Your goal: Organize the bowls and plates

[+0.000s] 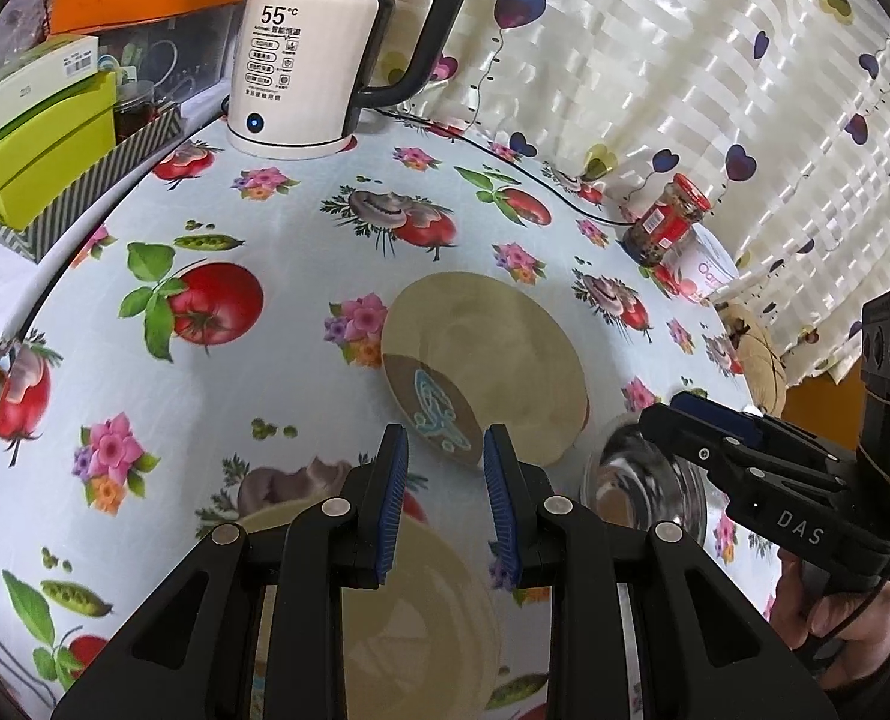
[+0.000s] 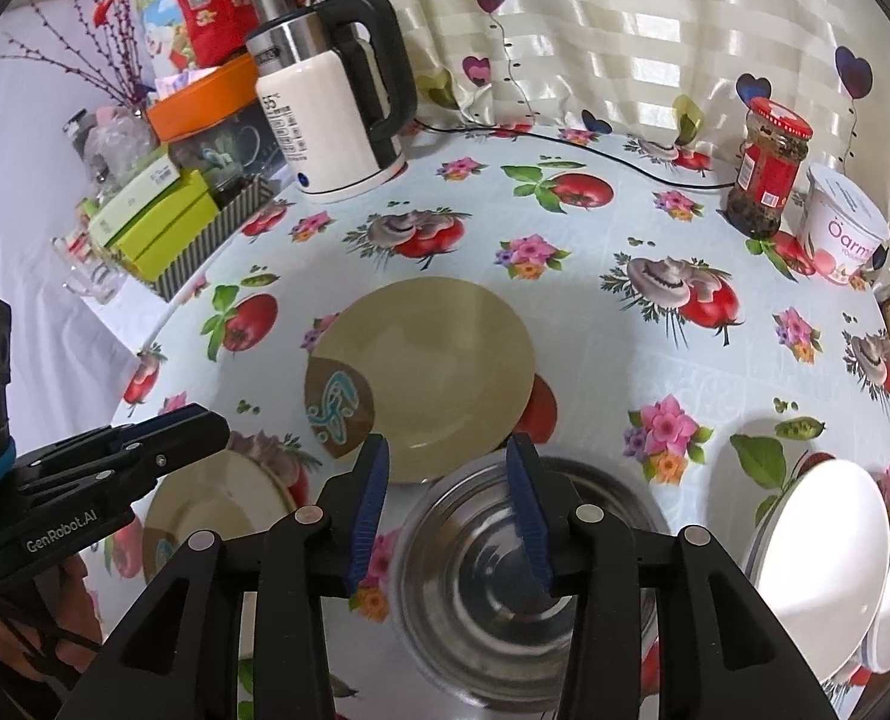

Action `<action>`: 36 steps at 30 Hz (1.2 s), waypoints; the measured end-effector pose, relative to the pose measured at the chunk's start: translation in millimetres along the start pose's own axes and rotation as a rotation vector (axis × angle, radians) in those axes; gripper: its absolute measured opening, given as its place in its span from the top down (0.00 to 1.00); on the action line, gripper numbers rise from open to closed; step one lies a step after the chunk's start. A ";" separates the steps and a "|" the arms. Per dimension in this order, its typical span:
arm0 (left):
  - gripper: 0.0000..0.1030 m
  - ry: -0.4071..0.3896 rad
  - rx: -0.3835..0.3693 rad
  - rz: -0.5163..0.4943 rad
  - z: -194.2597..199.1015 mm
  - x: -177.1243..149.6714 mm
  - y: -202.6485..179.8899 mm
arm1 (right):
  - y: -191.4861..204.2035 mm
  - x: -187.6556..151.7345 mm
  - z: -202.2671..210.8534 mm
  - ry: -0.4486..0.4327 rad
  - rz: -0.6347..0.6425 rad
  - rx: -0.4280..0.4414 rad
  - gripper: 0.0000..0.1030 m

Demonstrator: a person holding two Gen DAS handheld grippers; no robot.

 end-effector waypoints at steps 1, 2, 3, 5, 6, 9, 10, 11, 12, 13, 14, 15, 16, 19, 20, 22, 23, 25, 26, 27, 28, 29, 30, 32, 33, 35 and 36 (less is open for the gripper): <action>0.74 0.000 -0.004 0.004 -2.4 2.2 0.9 | -0.9 2.4 -1.6 0.001 0.001 -0.001 0.61; 0.74 0.001 -0.011 0.008 -4.6 3.9 1.5 | -2.4 5.6 -3.9 0.004 0.001 -0.002 0.61; 0.74 0.004 -0.018 0.015 -7.5 5.4 2.6 | -3.8 8.1 -5.6 0.005 0.001 -0.002 0.61; 0.73 0.011 -0.023 0.030 -14.0 7.7 5.6 | -6.6 13.4 -10.0 0.009 0.001 -0.004 0.61; 0.73 0.015 -0.024 0.038 -18.2 8.5 8.1 | -8.3 15.7 -12.8 0.012 0.001 -0.005 0.61; 0.72 0.026 -0.029 0.059 -27.9 9.1 13.3 | -14.8 23.2 -22.0 0.023 -0.003 -0.014 0.61; 0.72 0.029 -0.033 0.064 -31.5 9.6 14.9 | -16.4 24.5 -24.6 0.027 -0.006 -0.015 0.61; 0.72 0.034 -0.040 0.072 -35.1 9.7 16.4 | -18.5 26.5 -28.1 0.033 -0.012 -0.014 0.61; 0.72 0.037 -0.042 0.077 -37.2 9.9 17.7 | -20.7 28.4 -31.6 0.039 -0.018 -0.016 0.61; 0.72 0.040 -0.041 0.082 -40.3 10.3 19.8 | -22.1 29.8 -34.4 0.043 -0.021 -0.018 0.61; 0.71 0.044 -0.038 0.087 -43.4 10.8 22.1 | -23.5 31.4 -38.1 0.049 -0.023 -0.020 0.61; 0.70 0.047 -0.038 0.090 -45.6 10.9 23.3 | -25.2 32.8 -42.6 0.055 -0.027 -0.022 0.61; 0.69 0.051 -0.040 0.096 -48.5 11.3 24.5 | -26.4 33.5 -45.8 0.060 -0.028 -0.024 0.61; 0.69 0.060 -0.045 0.106 -55.3 11.9 27.8 | -28.7 35.9 -57.9 0.082 -0.034 -0.023 0.61; 0.69 0.062 -0.048 0.108 -57.0 11.7 28.2 | -29.1 35.9 -60.4 0.088 -0.037 -0.020 0.61; 0.69 0.070 -0.054 0.115 -61.4 11.3 29.2 | -30.7 36.7 -66.1 0.098 -0.043 -0.021 0.61; 0.69 0.074 -0.056 0.119 -63.5 10.8 29.8 | -32.1 37.2 -69.1 0.104 -0.046 -0.023 0.61; 0.69 0.083 -0.058 0.126 -67.2 10.4 30.3 | -33.6 37.5 -73.8 0.115 -0.052 -0.022 0.61; 0.69 0.089 -0.056 0.128 -69.2 9.5 30.9 | -35.0 37.4 -76.5 0.120 -0.056 -0.026 0.61; 0.69 0.092 -0.054 0.128 -70.2 8.9 31.3 | -36.0 37.3 -78.1 0.124 -0.057 -0.028 0.61; 0.69 0.099 -0.050 0.126 -71.6 7.8 31.7 | -36.4 37.3 -79.7 0.128 -0.058 -0.028 0.61; 0.69 0.103 -0.046 0.124 -72.3 7.0 31.9 | -36.7 37.4 -81.5 0.133 -0.060 -0.028 0.61; 0.69 0.109 -0.041 0.119 -73.3 6.3 31.5 | -36.8 37.8 -82.7 0.135 -0.060 -0.031 0.61; 0.69 0.111 -0.042 0.113 -74.7 5.8 30.3 | -36.7 38.2 -84.5 0.137 -0.058 -0.034 0.61; 0.69 0.112 -0.041 0.109 -75.3 5.6 29.8 | -36.5 38.2 -85.8 0.141 -0.056 -0.035 0.61; 0.69 0.117 -0.035 0.101 -76.6 4.8 29.0 | -36.2 37.2 -88.9 0.153 -0.054 -0.035 0.61; 0.69 0.119 -0.032 0.099 -77.1 4.5 28.9 | -36.0 36.6 -90.0 0.158 -0.054 -0.034 0.61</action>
Point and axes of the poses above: each gripper's, at about its wrist camera, not at the fingertips, and z roughly against the way its jaws point, y to its left, x to its top, the point moved 9 cm from there along -z, roughly the way its jaws point, and after that the axes turned 15 degrees about -z, right-handed, at the moved point
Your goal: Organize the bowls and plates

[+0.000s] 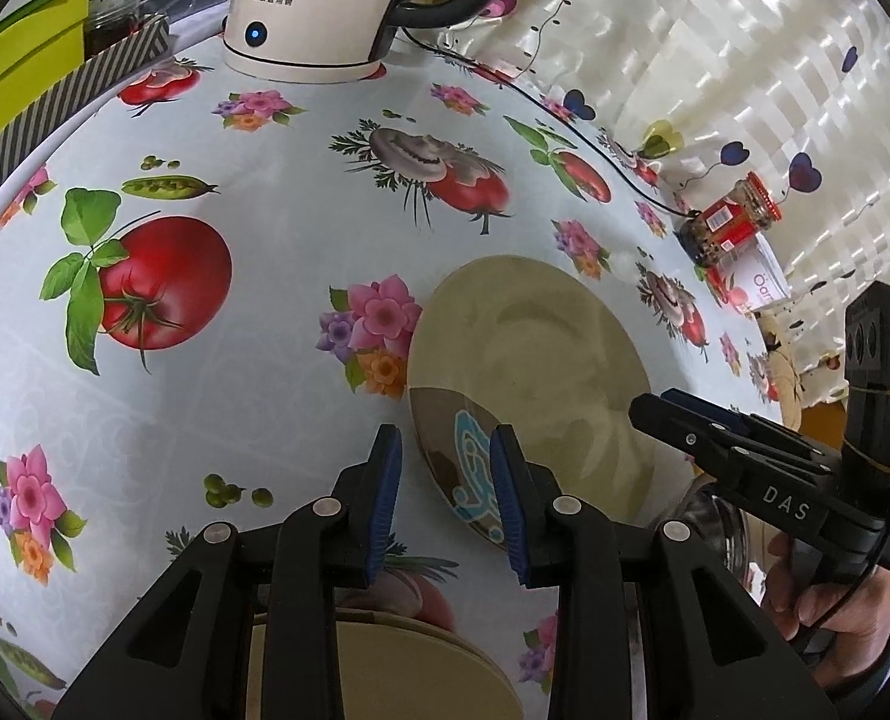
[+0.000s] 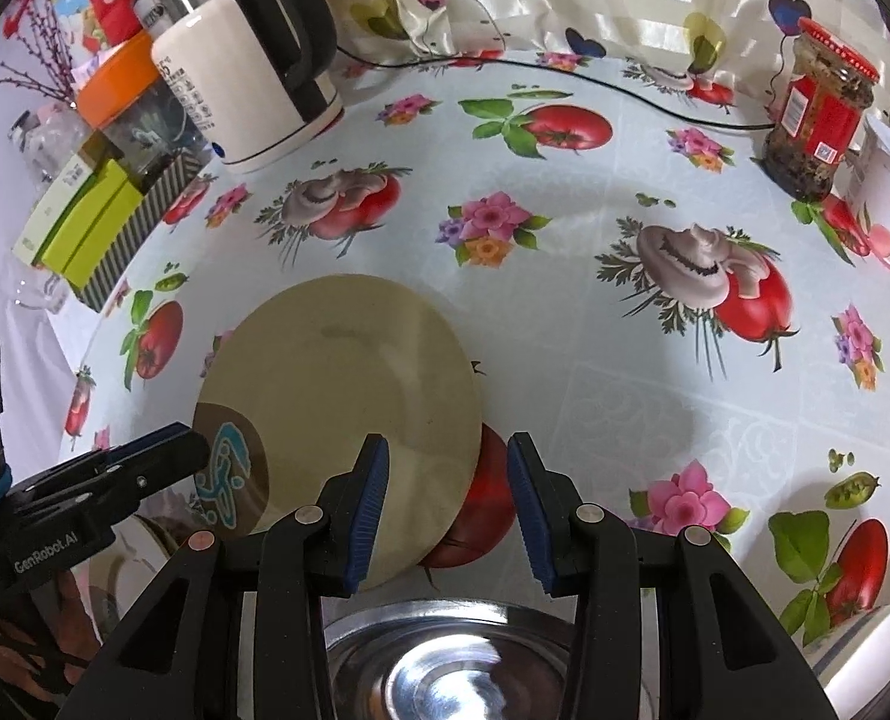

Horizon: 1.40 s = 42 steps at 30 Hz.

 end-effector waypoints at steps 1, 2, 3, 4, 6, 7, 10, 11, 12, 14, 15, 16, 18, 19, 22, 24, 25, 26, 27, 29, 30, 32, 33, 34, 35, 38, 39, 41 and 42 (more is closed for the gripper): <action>0.69 0.002 0.003 -0.001 -0.5 -0.2 0.2 | 0.0 -0.3 -1.3 0.005 0.001 -0.001 0.61; 0.69 0.003 0.005 -0.002 -1.0 -0.2 0.3 | 0.1 -0.5 -2.8 0.009 0.002 -0.003 0.61; 0.69 0.004 0.007 -0.005 -1.9 0.2 -0.5 | 0.0 -0.7 -4.1 0.011 0.002 -0.004 0.61; 0.69 0.005 0.008 -0.010 -2.5 0.4 -1.2 | -0.3 -0.9 -5.0 0.013 0.002 -0.005 0.61; 0.69 0.007 0.009 -0.021 -4.6 1.4 -3.9 | 0.0 -1.8 -7.3 0.019 0.004 -0.008 0.61; 0.69 0.009 0.008 -0.026 -5.5 1.4 -5.1 | 0.5 -2.5 -8.7 0.022 0.006 -0.009 0.61; 0.69 0.007 0.015 -0.038 -6.7 1.8 -7.0 | 1.4 -4.4 -11.6 0.033 0.009 -0.010 0.66; 0.69 0.006 0.015 -0.039 -6.8 2.0 -7.4 | 2.5 -5.3 -12.9 0.038 0.010 -0.006 0.67; 0.69 0.003 0.014 -0.039 -6.8 2.2 -7.2 | 3.2 -5.9 -13.7 0.041 0.011 -0.005 0.69; 0.69 -0.003 0.011 -0.040 -5.9 2.7 -6.7 | 3.8 -6.6 -15.0 0.041 0.014 -0.012 0.69; 0.69 -0.006 0.011 -0.041 -5.5 2.8 -7.0 | 3.9 -6.7 -15.3 0.040 0.014 -0.013 0.70; 0.69 -0.007 0.012 -0.043 -5.2 2.8 -7.1 | 3.6 -6.7 -15.3 0.039 0.012 -0.014 0.71; 0.69 -0.012 0.014 -0.045 -4.1 3.5 -7.4 | 2.9 -6.1 -15.2 0.037 0.002 -0.009 0.71; 0.69 -0.015 0.015 -0.045 -3.3 3.9 -7.4 | 2.7 -5.8 -15.0 0.036 0.001 -0.009 0.71; 0.69 -0.024 0.019 -0.045 -1.0 5.5 -7.3 | 3.5 -4.7 -14.2 0.032 -0.006 -0.006 0.71; 0.69 -0.029 0.021 -0.043 0.9 5.7 -5.8 | 5.0 -3.5 -12.5 0.026 -0.007 -0.002 0.71; 0.69 -0.032 0.023 -0.043 1.5 5.7 -5.2 | 5.5 -2.9 -11.7 0.024 -0.007 -0.001 0.71; 0.69 -0.034 0.025 -0.044 2.0 5.4 -4.9 | 6.4 -2.2 -11.0 0.022 -0.006 0.000 0.71; 0.69 -0.035 0.027 -0.044 2.4 5.3 -4.1 | 7.6 -1.6 -10.4 0.018 -0.004 0.001 0.71; 0.69 -0.038 0.033 -0.046 3.9 4.7 -3.1 | 9.4 -1.1 -8.9 0.012 -0.001 0.004 0.71; 0.69 -0.040 0.036 -0.047 4.3 4.5 -2.9 | 9.9 -1.3 -8.5 0.011 0.000 0.004 0.71; 0.71 -0.043 0.044 -0.048 5.7 3.6 -1.2 | 11.2 -1.7 -8.1 0.006 0.004 0.005 0.71; 0.71 -0.045 0.046 -0.047 6.0 3.8 -1.0 | 11.5 -1.8 -8.2 0.005 0.004 0.007 0.71; 0.71 -0.046 0.048 -0.047 6.9 3.5 -0.5 | 11.7 -2.2 -8.0 0.003 0.004 0.008 0.71; 0.72 -0.047 0.050 -0.047 7.4 3.4 0.0 | 12.5 -2.6 -7.8 0.001 0.005 0.010 0.71; 0.73 -0.058 0.054 -0.052 10.8 3.7 0.0 | 13.3 -3.5 -6.8 -0.003 0.004 0.014 0.71; 0.73 -0.059 0.054 -0.055 12.0 3.4 0.0 | 13.7 -3.5 -6.0 -0.007 0.004 0.015 0.71; 0.73 -0.064 0.056 -0.057 14.2 4.2 -0.2 | 14.9 -3.1 -4.2 -0.014 0.003 0.019 0.71; 0.73 -0.066 0.056 -0.057 15.4 4.1 0.0 | 15.6 -2.9 -3.1 -0.017 0.003 0.021 0.71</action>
Point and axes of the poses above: each gripper's, at about its wrist camera, not at the fingertips, and z roughly against the way its jaws point, y to its left, x to its top, the point moved 9 cm from there along -z, roughly the way its jaws point, and after that the axes turned 15 degrees about -z, right-handed, at the moved point
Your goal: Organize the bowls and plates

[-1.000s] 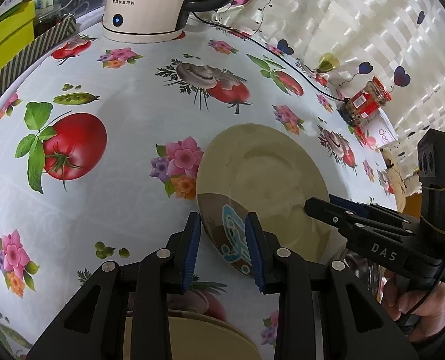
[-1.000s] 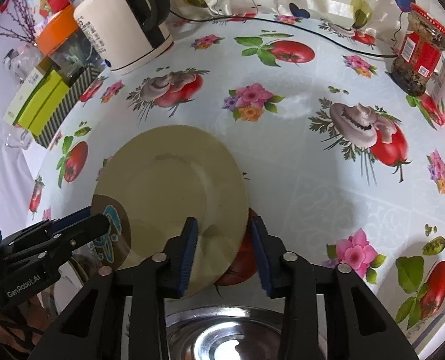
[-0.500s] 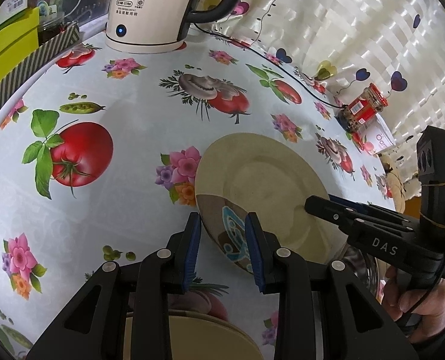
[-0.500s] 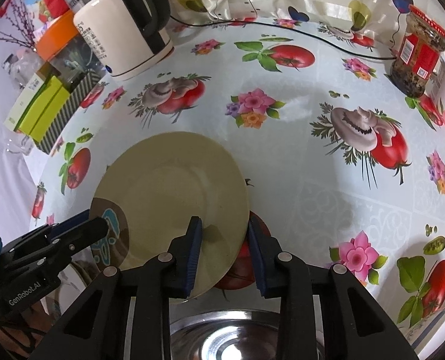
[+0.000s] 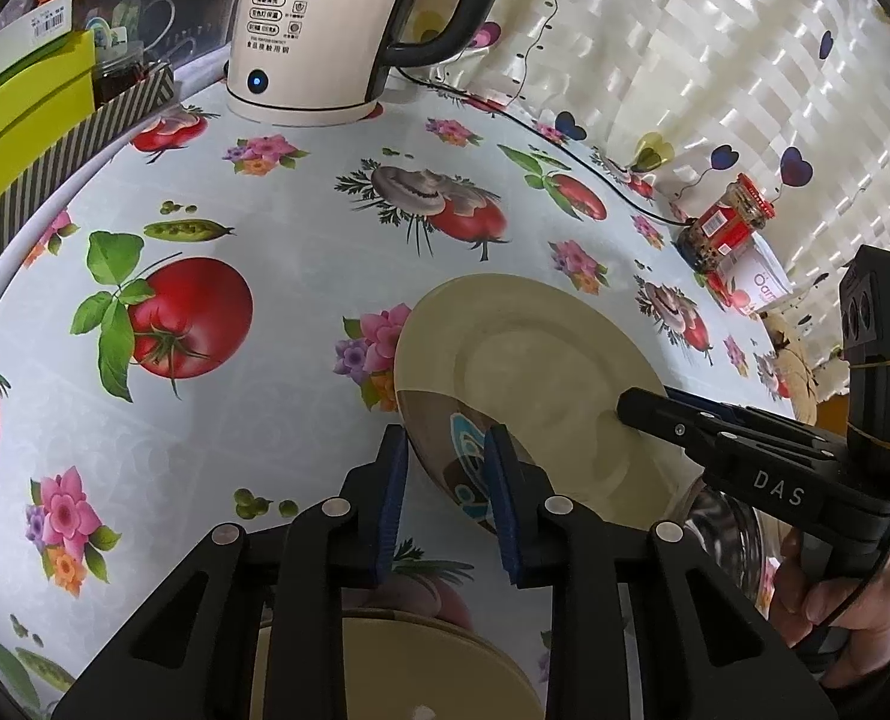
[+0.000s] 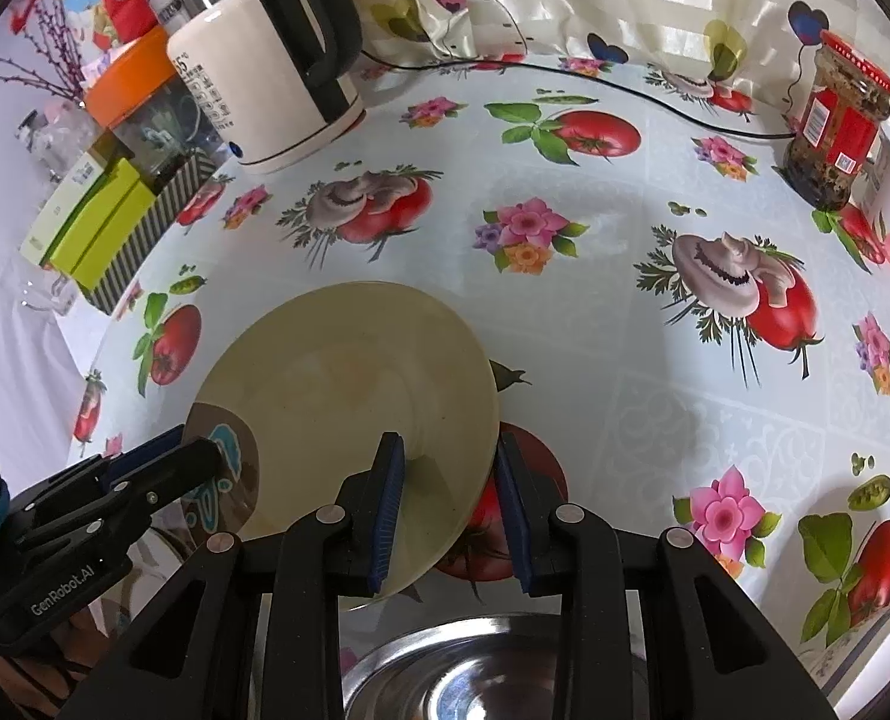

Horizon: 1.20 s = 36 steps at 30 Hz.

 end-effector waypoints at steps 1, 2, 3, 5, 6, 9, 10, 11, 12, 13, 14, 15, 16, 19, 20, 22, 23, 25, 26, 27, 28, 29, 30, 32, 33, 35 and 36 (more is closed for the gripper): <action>0.73 -0.001 0.002 0.001 1.3 -0.1 0.6 | 0.2 0.0 0.7 -0.002 0.000 0.001 0.71; 0.73 -0.002 0.004 0.001 2.5 -0.1 0.8 | 1.1 0.1 1.5 -0.005 0.002 0.001 0.71; 0.73 -0.004 0.006 -0.001 4.4 -0.1 1.1 | 2.3 -0.1 2.3 -0.006 0.002 0.003 0.71; 0.73 -0.007 0.009 0.000 7.0 -0.2 2.1 | 4.7 -0.6 4.0 -0.009 0.004 0.007 0.71; 0.73 -0.009 0.010 0.000 8.9 -0.2 2.6 | 5.9 -0.9 4.9 -0.010 0.005 0.008 0.71; 0.73 -0.015 0.015 0.001 14.4 -1.5 3.7 | 10.1 -2.0 8.3 -0.015 0.009 0.015 0.71; 0.73 -0.018 0.016 0.001 17.0 -2.1 3.9 | 11.8 -2.6 10.0 -0.018 0.011 0.016 0.71; 0.73 -0.021 0.017 -0.001 19.2 -2.6 4.1 | 13.1 -3.2 11.1 -0.019 0.012 0.017 0.71; 0.73 -0.022 0.018 0.000 21.1 -3.4 4.3 | 15.0 -4.2 13.2 -0.022 0.015 0.018 0.71; 0.73 -0.024 0.018 0.000 23.4 -4.5 4.2 | 16.9 -5.3 15.3 -0.026 0.018 0.018 0.71; 0.73 -0.025 0.019 0.000 25.4 -5.7 4.3 | 18.7 -6.5 17.3 -0.029 0.019 0.019 0.71; 0.73 -0.027 0.019 0.000 27.7 -6.7 4.2 | 20.3 -7.7 19.0 -0.031 0.020 0.019 0.71; 0.73 -0.029 0.020 0.001 30.5 -8.1 4.5 | 22.1 -9.3 21.5 -0.035 0.022 0.020 0.71; 0.73 -0.037 0.023 0.004 39.4 -13.0 5.5 | 27.2 -14.8 27.5 -0.042 0.027 0.021 0.71; 0.73 -0.041 0.025 0.004 43.2 -14.5 5.9 | 28.6 -16.3 28.8 -0.043 0.028 0.022 0.71; 0.73 -0.047 0.027 0.004 49.4 -17.7 7.0 | 32.2 -21.0 32.1 -0.046 0.032 0.023 0.71; 0.73 -0.049 0.029 0.003 52.3 -19.1 7.1 | 34.1 -23.6 33.9 -0.047 0.034 0.025 0.71; 0.73 -0.055 0.033 0.001 59.3 -22.9 7.6 | 37.9 -28.6 37.1 -0.048 0.038 0.028 0.71; 0.73 -0.057 0.034 0.001 61.8 -24.4 7.7 | 40.3 -31.6 39.5 -0.049 0.039 0.032 0.71; 0.73 -0.059 0.036 0.002 64.6 -26.5 8.0 | 42.1 -33.7 41.2 -0.051 0.041 0.033 0.71; 0.73 -0.061 0.038 0.003 67.6 -28.6 8.2 | 43.9 -36.2 42.8 -0.053 0.044 0.034 0.71; 0.73 -0.064 0.040 0.003 70.5 -31.0 8.5 | 45.9 -38.8 44.7 -0.055 0.048 0.034 0.71; 0.73 -0.065 0.041 0.005 72.7 -33.0 9.2 | 47.9 -41.3 46.4 -0.057 0.052 0.034 0.71; 0.73 -0.067 0.043 0.008 76.0 -36.9 9.8 | 51.6 -46.9 49.5 -0.059 0.059 0.036 0.71; 0.73 -0.068 0.044 0.009 78.5 -39.7 10.4 | 52.8 -48.7 50.4 -0.059 0.061 0.036 0.71; 0.73 -0.070 0.047 0.011 82.2 -43.9 10.3 | 55.5 -53.5 52.1 -0.059 0.065 0.038 0.71; 0.73 -0.071 0.048 0.013 84.6 -47.0 10.6 | 56.6 -56.2 52.9 -0.058 0.065 0.039 0.71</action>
Point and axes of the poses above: each gripper's, at about its wrist camera, not at the fingertips, and z roughly against the way its jaws point, y to its left, x to its top, the point moved 9 cm from there along -z, roughly the way its jaws point, and after that the axes turned 15 degrees about -z, right-handed, at the moved point
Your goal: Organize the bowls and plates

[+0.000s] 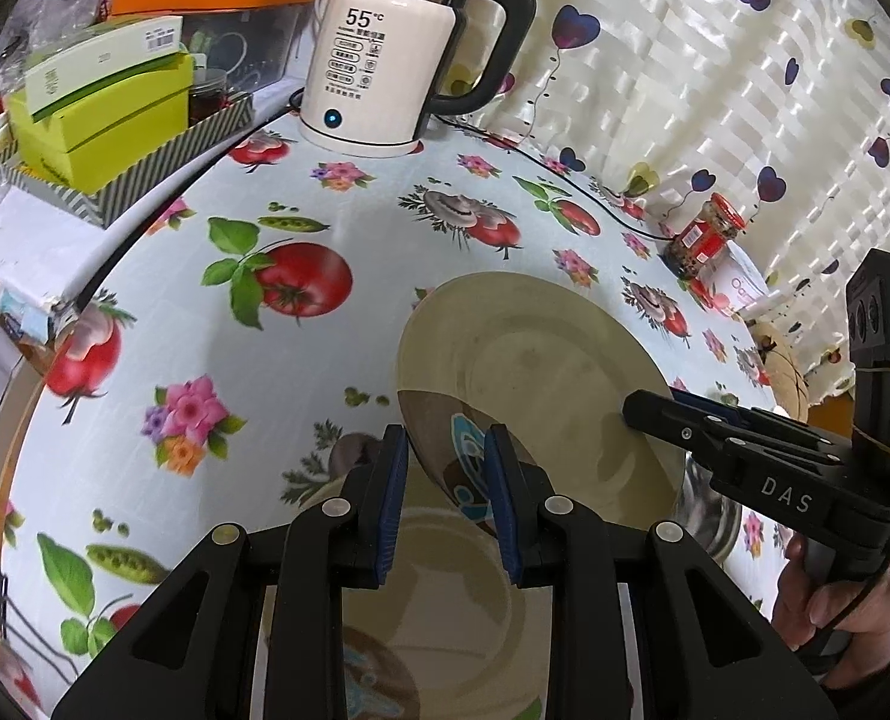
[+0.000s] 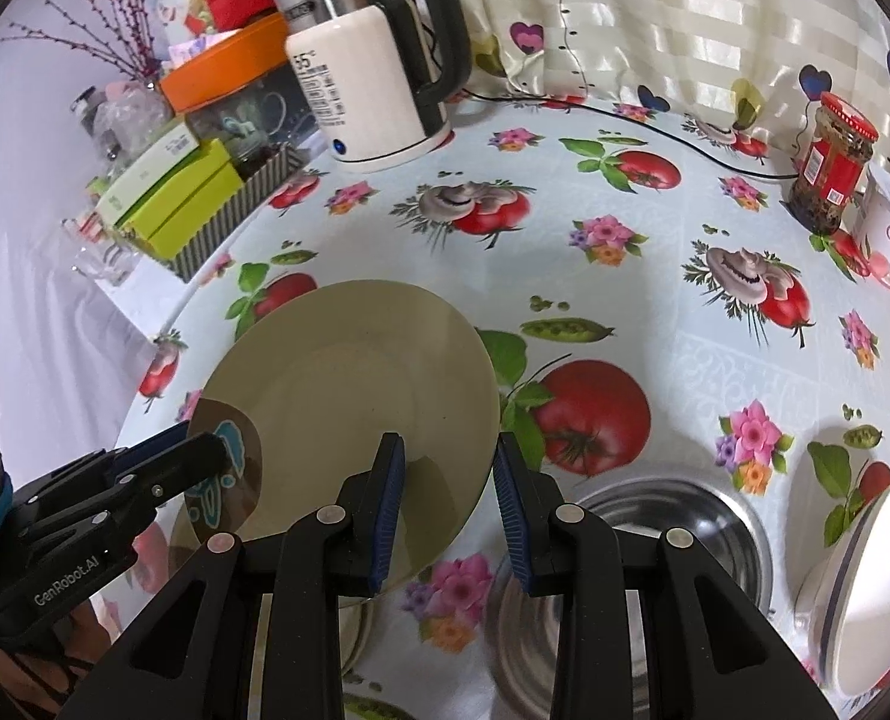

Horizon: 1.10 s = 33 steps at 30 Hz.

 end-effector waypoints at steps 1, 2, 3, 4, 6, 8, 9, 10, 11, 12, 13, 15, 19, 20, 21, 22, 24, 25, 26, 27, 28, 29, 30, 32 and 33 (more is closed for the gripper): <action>0.73 -0.001 0.001 0.001 1.9 -2.0 0.4 | 1.5 -2.2 0.7 0.000 0.002 0.000 0.71; 0.73 -0.002 0.001 0.002 4.0 -3.9 0.7 | 3.1 -4.7 1.8 0.000 0.004 0.002 0.71; 0.73 -0.004 0.003 0.003 6.5 -6.3 0.9 | 4.8 -7.4 3.1 -0.001 0.006 0.002 0.71; 0.73 -0.005 0.005 0.005 9.2 -9.0 1.3 | 6.1 -9.3 4.0 -0.001 0.007 0.003 0.71; 0.73 -0.008 0.008 0.007 13.5 -13.3 1.8 | 9.5 -13.5 6.3 -0.003 0.014 0.004 0.71; 0.73 -0.011 0.010 0.009 18.2 -17.9 3.0 | 12.9 -18.1 8.8 -0.005 0.021 0.004 0.71; 0.73 -0.012 0.012 0.010 20.7 -20.4 3.7 | 15.0 -20.9 10.1 -0.006 0.024 0.006 0.71; 0.73 -0.012 0.014 0.012 23.1 -23.0 4.5 | 17.2 -24.2 11.4 -0.006 0.029 0.007 0.71; 0.73 -0.013 0.016 0.014 24.8 -25.5 5.2 | 18.8 -26.2 12.1 -0.006 0.031 0.007 0.71; 0.73 -0.014 0.019 0.015 27.4 -29.1 6.1 | 20.7 -29.3 12.9 -0.006 0.034 0.009 0.71; 0.73 -0.014 0.020 0.017 29.3 -31.7 6.6 | 22.4 -32.0 13.6 -0.005 0.036 0.010 0.71; 0.73 -0.014 0.025 0.021 33.6 -38.8 8.3 | 25.8 -38.8 15.4 -0.005 0.042 0.013 0.71; 0.73 -0.005 0.036 0.029 38.5 -52.9 12.2 | 32.0 -52.8 15.7 0.001 0.052 0.019 0.71; 0.73 -0.002 0.040 0.031 38.9 -56.2 13.3 | 33.3 -56.7 15.0 0.003 0.056 0.019 0.71; 0.73 0.002 0.041 0.034 39.1 -59.5 14.4 | 34.8 -60.6 13.6 0.008 0.058 0.021 0.71; 0.73 0.007 0.042 0.039 39.1 -63.5 16.1 | 35.7 -63.5 12.3 0.013 0.058 0.023 0.71; 0.73 0.017 0.049 0.049 38.9 -70.3 20.0 | 37.7 -70.2 8.7 0.024 0.061 0.025 0.71; 0.73 0.020 0.052 0.052 38.7 -72.4 21.3 | 39.1 -73.6 6.6 0.030 0.065 0.026 0.71; 0.73 0.023 0.054 0.055 38.7 -74.6 22.6 | 40.6 -76.4 5.0 0.034 0.067 0.025 0.71; 0.73 0.027 0.055 0.059 38.6 -77.2 23.9 | 41.7 -78.9 3.3 0.039 0.069 0.026 0.71; 0.73 0.028 0.055 0.059 38.8 -78.7 24.5 | 42.0 -80.7 2.6 0.042 0.069 0.028 0.71; 0.73 0.030 0.056 0.059 39.0 -79.9 24.7 | 42.9 -82.7 1.6 0.045 0.070 0.029 0.71; 0.73 0.031 0.056 0.058 39.1 -81.5 24.4 | 43.4 -84.4 0.8 0.047 0.072 0.030 0.71; 0.73 0.034 0.053 0.057 39.2 -83.8 23.8 | 43.5 -86.8 0.0 0.050 0.072 0.032 0.71; 0.73 0.036 0.054 0.055 39.2 -84.9 23.5 | 43.2 -87.6 -0.7 0.051 0.071 0.032 0.71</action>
Point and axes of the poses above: each gripper's, at about its wrist camera, not at the fingertips, and z roughly against the way its jaws point, y to its left, x to its top, the point moved 9 cm from there along -z, roughly the way its jaws point, and after that the axes turned 15 degrees about -z, right-handed, at the moved point
